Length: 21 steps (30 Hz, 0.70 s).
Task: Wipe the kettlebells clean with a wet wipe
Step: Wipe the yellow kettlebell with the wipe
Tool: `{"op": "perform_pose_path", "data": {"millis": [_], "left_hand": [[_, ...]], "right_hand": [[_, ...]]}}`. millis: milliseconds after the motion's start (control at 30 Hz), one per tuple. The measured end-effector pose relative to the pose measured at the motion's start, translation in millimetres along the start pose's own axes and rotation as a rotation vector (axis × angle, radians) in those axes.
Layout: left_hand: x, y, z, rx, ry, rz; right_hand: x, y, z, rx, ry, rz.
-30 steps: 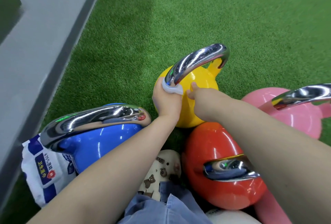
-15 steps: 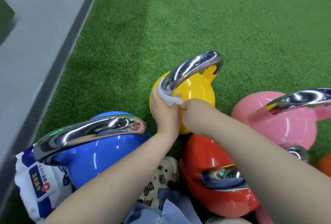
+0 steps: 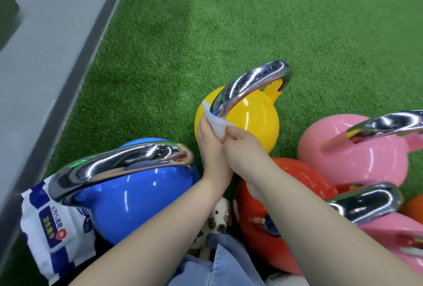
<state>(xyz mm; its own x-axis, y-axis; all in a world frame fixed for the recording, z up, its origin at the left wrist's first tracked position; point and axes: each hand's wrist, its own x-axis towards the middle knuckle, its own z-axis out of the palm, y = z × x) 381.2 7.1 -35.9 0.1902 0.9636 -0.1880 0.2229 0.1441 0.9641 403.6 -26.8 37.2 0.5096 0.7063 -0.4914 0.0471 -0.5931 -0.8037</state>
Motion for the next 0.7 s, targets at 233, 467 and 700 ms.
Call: {"op": "perform_pose_path", "data": {"millis": [233,467,700], "left_hand": [[-28,3,-22,-0.218,-0.194,-0.038],[-18,3,-17,-0.382,-0.075,-0.178],[3,32,-5,-0.397,0.056,-0.292]], "right_hand": [[16,5,15,0.31,0.115,-0.009],[42,-12,-2,0.247,-0.043,-0.039],[32,-4,7,0.349,0.082,-0.032]]}}
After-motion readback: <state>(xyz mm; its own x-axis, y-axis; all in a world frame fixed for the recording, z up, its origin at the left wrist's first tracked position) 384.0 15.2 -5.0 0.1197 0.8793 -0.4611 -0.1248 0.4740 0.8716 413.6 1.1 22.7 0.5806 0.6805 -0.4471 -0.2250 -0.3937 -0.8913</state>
